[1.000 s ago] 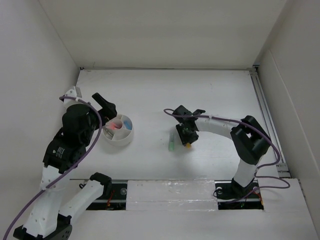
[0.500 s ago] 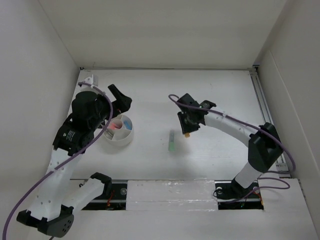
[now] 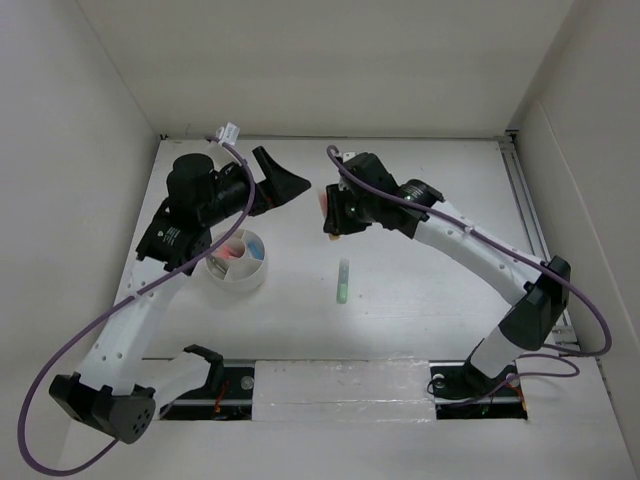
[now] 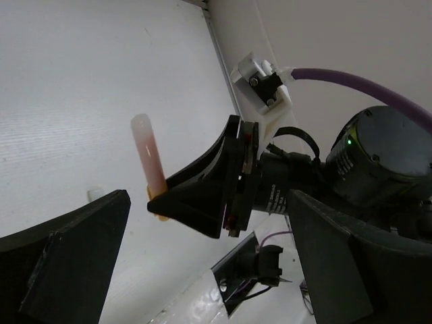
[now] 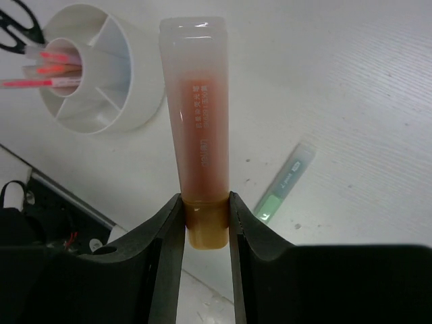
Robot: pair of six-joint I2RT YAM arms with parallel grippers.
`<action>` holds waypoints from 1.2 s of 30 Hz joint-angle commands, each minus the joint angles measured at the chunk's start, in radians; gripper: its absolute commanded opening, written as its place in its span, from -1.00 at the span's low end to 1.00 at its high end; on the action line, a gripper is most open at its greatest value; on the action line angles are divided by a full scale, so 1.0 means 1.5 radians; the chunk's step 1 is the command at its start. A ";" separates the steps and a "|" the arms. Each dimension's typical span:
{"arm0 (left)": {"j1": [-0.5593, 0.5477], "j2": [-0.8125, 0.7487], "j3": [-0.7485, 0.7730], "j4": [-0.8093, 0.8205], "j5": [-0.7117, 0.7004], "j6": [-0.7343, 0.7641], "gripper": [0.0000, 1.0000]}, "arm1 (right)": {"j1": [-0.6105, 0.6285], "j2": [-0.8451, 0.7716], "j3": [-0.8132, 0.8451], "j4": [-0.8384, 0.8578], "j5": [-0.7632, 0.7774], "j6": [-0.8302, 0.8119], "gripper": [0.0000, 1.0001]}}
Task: Sort the stationery into containers
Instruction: Pick up the pen from the center of the board, then place the pen in the storage box.
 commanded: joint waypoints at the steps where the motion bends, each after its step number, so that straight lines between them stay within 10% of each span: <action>1: -0.001 0.002 0.021 0.054 0.043 -0.023 1.00 | 0.032 -0.023 0.039 0.068 -0.030 0.007 -1.00; 29: -0.001 0.032 -0.005 0.022 0.002 -0.015 0.87 | 0.070 -0.099 -0.004 0.221 -0.108 -0.026 -1.00; 34: -0.001 0.032 -0.005 0.022 -0.004 -0.015 0.34 | 0.076 -0.099 -0.004 0.228 -0.115 -0.032 -1.00; 36: -0.001 0.039 -0.005 0.022 -0.004 -0.015 -0.30 | 0.076 -0.099 -0.004 0.228 -0.115 -0.032 -1.00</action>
